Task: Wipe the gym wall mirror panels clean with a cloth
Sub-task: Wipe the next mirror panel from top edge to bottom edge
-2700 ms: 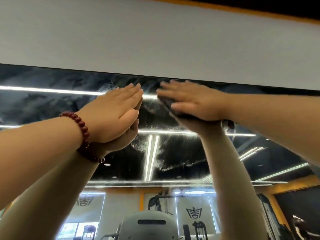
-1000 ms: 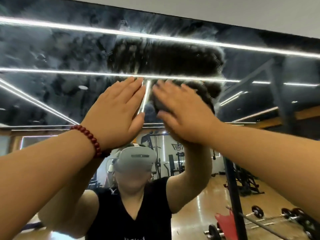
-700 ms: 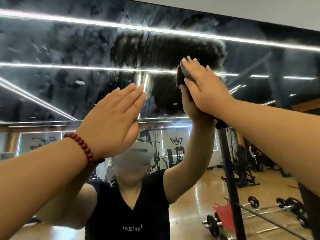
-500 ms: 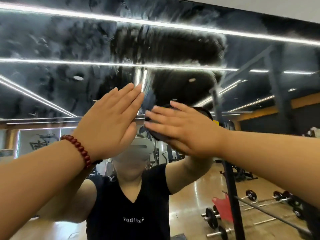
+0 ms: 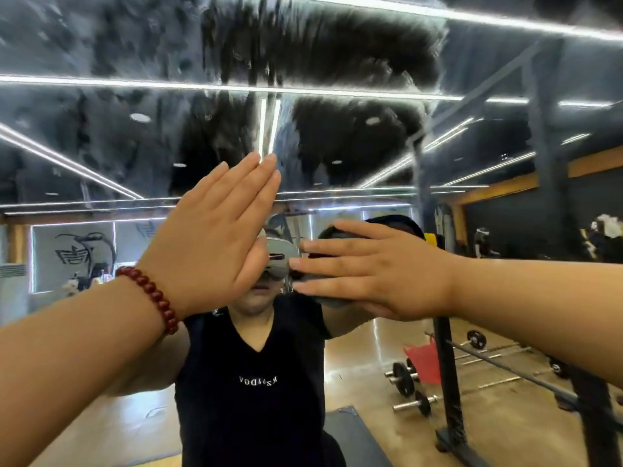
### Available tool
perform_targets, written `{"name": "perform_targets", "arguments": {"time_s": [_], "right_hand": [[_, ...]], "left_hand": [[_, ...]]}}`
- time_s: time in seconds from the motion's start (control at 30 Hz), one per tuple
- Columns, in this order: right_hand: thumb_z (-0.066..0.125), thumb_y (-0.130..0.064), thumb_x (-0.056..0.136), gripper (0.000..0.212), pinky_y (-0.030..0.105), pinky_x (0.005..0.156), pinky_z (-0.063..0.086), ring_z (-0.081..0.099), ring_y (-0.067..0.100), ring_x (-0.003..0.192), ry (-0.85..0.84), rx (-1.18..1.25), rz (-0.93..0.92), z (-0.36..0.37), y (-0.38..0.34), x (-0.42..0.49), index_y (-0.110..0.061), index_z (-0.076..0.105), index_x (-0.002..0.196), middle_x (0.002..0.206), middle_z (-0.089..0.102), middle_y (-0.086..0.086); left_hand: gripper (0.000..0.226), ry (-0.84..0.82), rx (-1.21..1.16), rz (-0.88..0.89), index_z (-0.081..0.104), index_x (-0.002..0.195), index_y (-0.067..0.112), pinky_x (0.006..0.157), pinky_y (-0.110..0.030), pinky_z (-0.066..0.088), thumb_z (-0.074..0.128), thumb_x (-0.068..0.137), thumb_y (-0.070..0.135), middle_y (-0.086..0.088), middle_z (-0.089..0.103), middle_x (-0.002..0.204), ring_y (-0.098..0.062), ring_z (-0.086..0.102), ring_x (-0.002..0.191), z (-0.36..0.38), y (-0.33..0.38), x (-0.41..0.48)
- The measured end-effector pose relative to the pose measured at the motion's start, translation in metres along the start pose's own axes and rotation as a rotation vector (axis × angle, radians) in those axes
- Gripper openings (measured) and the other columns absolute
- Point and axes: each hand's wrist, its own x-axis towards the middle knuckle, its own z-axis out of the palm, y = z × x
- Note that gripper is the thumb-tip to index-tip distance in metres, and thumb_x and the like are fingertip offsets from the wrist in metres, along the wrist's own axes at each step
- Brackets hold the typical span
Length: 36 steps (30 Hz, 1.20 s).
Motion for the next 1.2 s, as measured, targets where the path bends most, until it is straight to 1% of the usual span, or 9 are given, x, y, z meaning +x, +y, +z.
{"name": "perform_targets", "arguments": {"time_s": [0.1,0.23,0.3,0.5,0.73,0.9,0.97,1.13,1.2], "right_hand": [[0.038,-0.027,0.101,0.05,0.044,0.122,0.017,0.028,0.02,0.147,-0.033,0.031,0.005,-0.005,0.014,-0.012,-0.024,0.036,0.151,0.158,0.031,0.0],[0.029,-0.034,0.098,0.056,0.042,0.123,0.008,0.015,0.018,0.151,0.165,0.104,0.662,-0.024,0.061,0.003,-0.023,0.029,0.153,0.161,0.026,0.0],[0.027,-0.036,0.098,0.058,0.043,0.123,0.008,0.016,0.021,0.151,0.188,0.087,0.762,-0.024,0.057,0.012,-0.022,0.03,0.154,0.161,0.027,0.002],[0.04,-0.028,0.102,0.047,0.044,0.121,0.017,0.031,0.022,0.146,0.012,-0.007,0.066,-0.002,0.0,0.005,-0.022,0.039,0.149,0.156,0.037,0.002],[0.033,-0.031,0.1,0.056,0.045,0.121,0.011,0.023,0.027,0.149,0.166,0.055,0.694,-0.008,0.011,-0.002,-0.016,0.032,0.153,0.159,0.031,0.009],[0.037,-0.026,0.105,0.045,0.047,0.122,0.019,0.026,0.023,0.149,-0.002,0.08,0.109,0.024,-0.083,-0.047,-0.02,0.041,0.15,0.158,0.035,0.004],[0.036,-0.025,0.105,0.047,0.044,0.123,0.016,0.024,0.021,0.15,-0.076,0.067,0.044,0.021,-0.082,-0.058,-0.021,0.036,0.152,0.159,0.032,0.003],[0.035,-0.03,0.098,0.056,0.031,0.12,-0.002,0.02,0.026,0.149,0.174,0.158,0.784,0.003,-0.036,-0.037,-0.016,0.033,0.153,0.16,0.03,0.009],[0.035,-0.03,0.1,0.055,0.039,0.121,0.004,0.021,0.027,0.149,0.231,0.148,0.876,0.007,-0.048,-0.03,-0.015,0.034,0.152,0.16,0.03,0.01]], "left_hand": [[0.068,-0.009,-0.02,-0.003,0.034,0.148,-0.006,0.119,-0.049,0.019,0.03,0.092,0.031,-0.021,0.027,0.158,-0.033,0.024,0.147,0.0,0.002,-0.005],[0.069,-0.023,0.009,0.019,0.033,0.149,-0.004,0.12,-0.048,0.017,0.034,0.09,0.032,-0.02,0.025,0.159,-0.032,0.023,0.148,0.002,0.006,-0.015],[0.07,-0.021,0.017,0.017,0.033,0.149,-0.004,0.12,-0.048,0.017,0.034,0.09,0.032,-0.019,0.025,0.159,-0.032,0.023,0.148,0.002,0.006,-0.016],[0.069,-0.02,0.025,0.013,0.033,0.148,-0.006,0.12,-0.048,0.016,0.032,0.091,0.032,-0.021,0.026,0.158,-0.032,0.023,0.148,0.0,0.009,-0.015],[0.07,-0.024,-0.006,-0.038,0.031,0.149,-0.006,0.12,-0.05,0.015,0.03,0.092,0.034,-0.021,0.024,0.159,-0.033,0.021,0.149,0.005,0.034,-0.031],[0.07,-0.005,-0.031,-0.044,0.032,0.148,-0.007,0.12,-0.051,0.014,0.032,0.091,0.033,-0.022,0.025,0.158,-0.034,0.021,0.148,0.009,0.055,-0.043],[0.07,-0.014,-0.059,-0.052,0.033,0.148,-0.006,0.12,-0.052,0.016,0.033,0.091,0.033,-0.022,0.025,0.158,-0.035,0.021,0.148,0.012,0.071,-0.052],[0.07,-0.066,-0.116,-0.07,0.031,0.148,-0.005,0.119,-0.051,0.014,0.032,0.091,0.034,-0.023,0.024,0.158,-0.035,0.019,0.148,0.018,0.109,-0.069],[0.07,-0.075,-0.126,-0.093,0.03,0.148,-0.005,0.12,-0.05,0.013,0.032,0.091,0.034,-0.023,0.022,0.158,-0.034,0.019,0.148,0.02,0.121,-0.073]]}}
